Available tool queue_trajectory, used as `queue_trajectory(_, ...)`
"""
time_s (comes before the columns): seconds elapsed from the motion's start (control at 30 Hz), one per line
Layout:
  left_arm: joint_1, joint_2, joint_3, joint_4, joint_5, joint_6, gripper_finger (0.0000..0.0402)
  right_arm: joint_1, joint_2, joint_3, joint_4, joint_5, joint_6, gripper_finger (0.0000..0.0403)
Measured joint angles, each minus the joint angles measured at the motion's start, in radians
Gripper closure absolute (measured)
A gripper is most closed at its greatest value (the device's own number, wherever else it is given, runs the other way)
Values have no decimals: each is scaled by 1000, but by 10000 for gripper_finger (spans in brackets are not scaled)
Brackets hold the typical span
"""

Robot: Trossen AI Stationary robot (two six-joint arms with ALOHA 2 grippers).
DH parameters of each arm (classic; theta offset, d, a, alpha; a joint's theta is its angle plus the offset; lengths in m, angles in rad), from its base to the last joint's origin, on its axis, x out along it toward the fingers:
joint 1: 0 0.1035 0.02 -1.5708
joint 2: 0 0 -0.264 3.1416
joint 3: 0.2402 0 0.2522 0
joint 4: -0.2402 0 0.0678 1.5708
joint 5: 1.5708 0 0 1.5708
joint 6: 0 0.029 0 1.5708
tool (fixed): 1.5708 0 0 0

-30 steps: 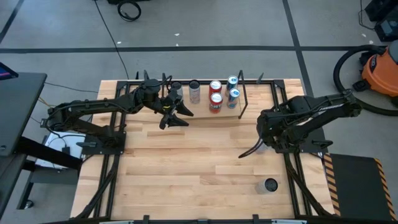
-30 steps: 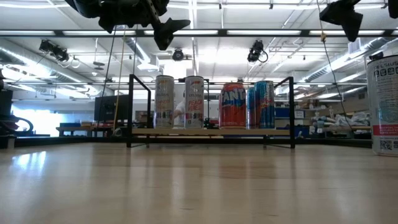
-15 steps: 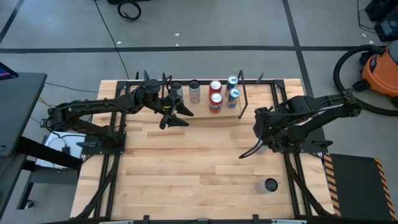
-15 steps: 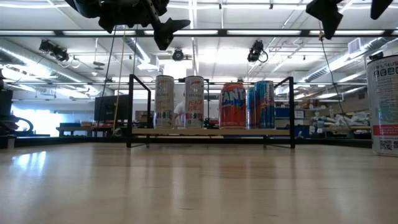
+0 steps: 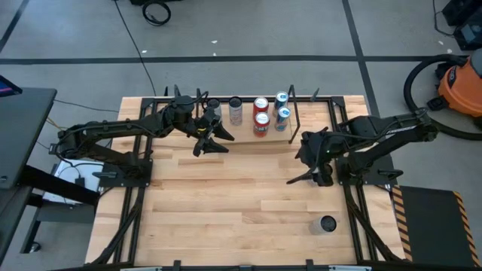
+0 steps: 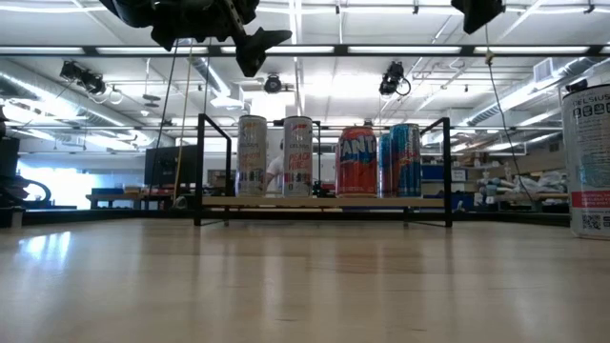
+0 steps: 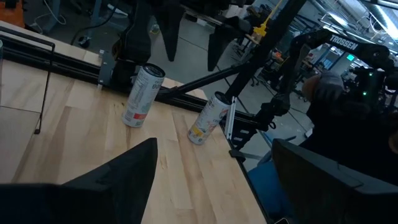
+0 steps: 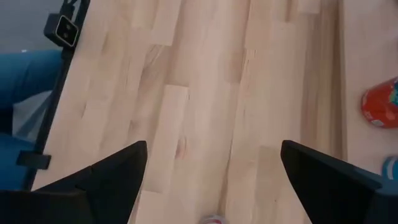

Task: Place canned beverage on shelf
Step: Put the top white and pink soda can aligned with the other white and pink soda can on the shelf

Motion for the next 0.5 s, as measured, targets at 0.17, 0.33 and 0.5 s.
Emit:
queue_trajectory(0.17,0,0,0,0,0,0,86,-1,-1,0,0,11,-67,23)
queue_trajectory(0.33,0,0,0,0,0,0,86,-1,-2,0,9,2,-36,23)
queue_trajectory(0.5,0,0,0,0,0,0,86,-1,-2,0,23,-13,130,23)
